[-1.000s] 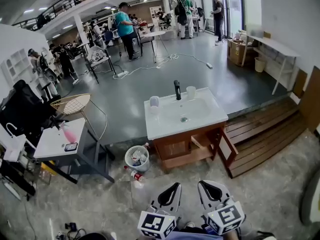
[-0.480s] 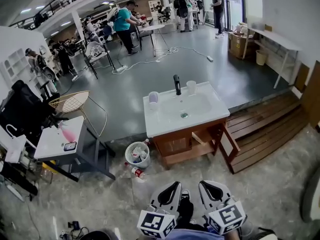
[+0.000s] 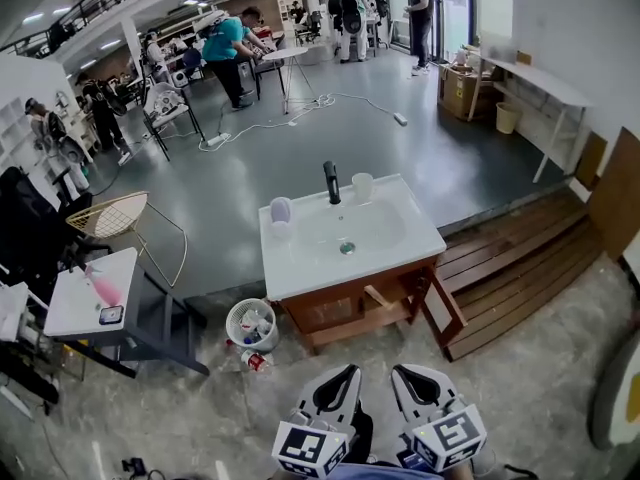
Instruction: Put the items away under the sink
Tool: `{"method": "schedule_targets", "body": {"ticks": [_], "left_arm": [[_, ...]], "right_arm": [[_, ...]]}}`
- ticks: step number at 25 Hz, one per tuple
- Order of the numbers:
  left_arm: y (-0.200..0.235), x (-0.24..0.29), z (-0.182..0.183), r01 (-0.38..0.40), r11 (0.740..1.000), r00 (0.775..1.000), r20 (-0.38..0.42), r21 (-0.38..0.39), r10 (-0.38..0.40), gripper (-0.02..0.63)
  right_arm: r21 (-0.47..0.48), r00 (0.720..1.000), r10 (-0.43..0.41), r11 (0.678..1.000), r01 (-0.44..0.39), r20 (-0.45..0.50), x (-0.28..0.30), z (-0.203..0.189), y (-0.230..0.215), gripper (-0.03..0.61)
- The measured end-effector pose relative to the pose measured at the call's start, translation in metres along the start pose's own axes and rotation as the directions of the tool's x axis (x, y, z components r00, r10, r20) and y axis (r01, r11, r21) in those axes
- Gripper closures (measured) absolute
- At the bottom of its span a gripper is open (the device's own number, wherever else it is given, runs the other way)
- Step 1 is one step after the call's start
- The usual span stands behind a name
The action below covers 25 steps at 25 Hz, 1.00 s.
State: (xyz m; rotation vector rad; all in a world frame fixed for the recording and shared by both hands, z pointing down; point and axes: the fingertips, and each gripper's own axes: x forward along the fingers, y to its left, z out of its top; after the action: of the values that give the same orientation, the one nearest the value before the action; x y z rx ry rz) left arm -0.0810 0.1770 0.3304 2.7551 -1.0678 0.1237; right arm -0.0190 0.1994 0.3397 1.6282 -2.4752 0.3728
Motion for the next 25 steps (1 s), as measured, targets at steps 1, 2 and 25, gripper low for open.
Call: {"method": "schedule_targets", "body": {"ticks": [1,2,25], "left_arm": [[0.006,0.011,0.004,0.003,1.0,1.0,0.004,0.0,-0.003,0.595],[0.013,0.023,0.008,0.003,1.0,1.0,0.004,-0.002,-0.003,0.595],[0.173,0.197,0.045,0.047,0.998,0.998,-0.034,-0.031,-0.048,0.595]], "right_arm": [[0.0,1.0,-0.002,1.0,0.002,-0.001,0.009,0.004,-0.009,0.563],[-0.003,1.0,-0.003,1.0,0.003,-0.003,0.019,0.008,-0.018,0.563],[0.015,0.999,-0.05,0.999,0.05,-0.011,0.212,0.078,-0.13,0.563]]}}
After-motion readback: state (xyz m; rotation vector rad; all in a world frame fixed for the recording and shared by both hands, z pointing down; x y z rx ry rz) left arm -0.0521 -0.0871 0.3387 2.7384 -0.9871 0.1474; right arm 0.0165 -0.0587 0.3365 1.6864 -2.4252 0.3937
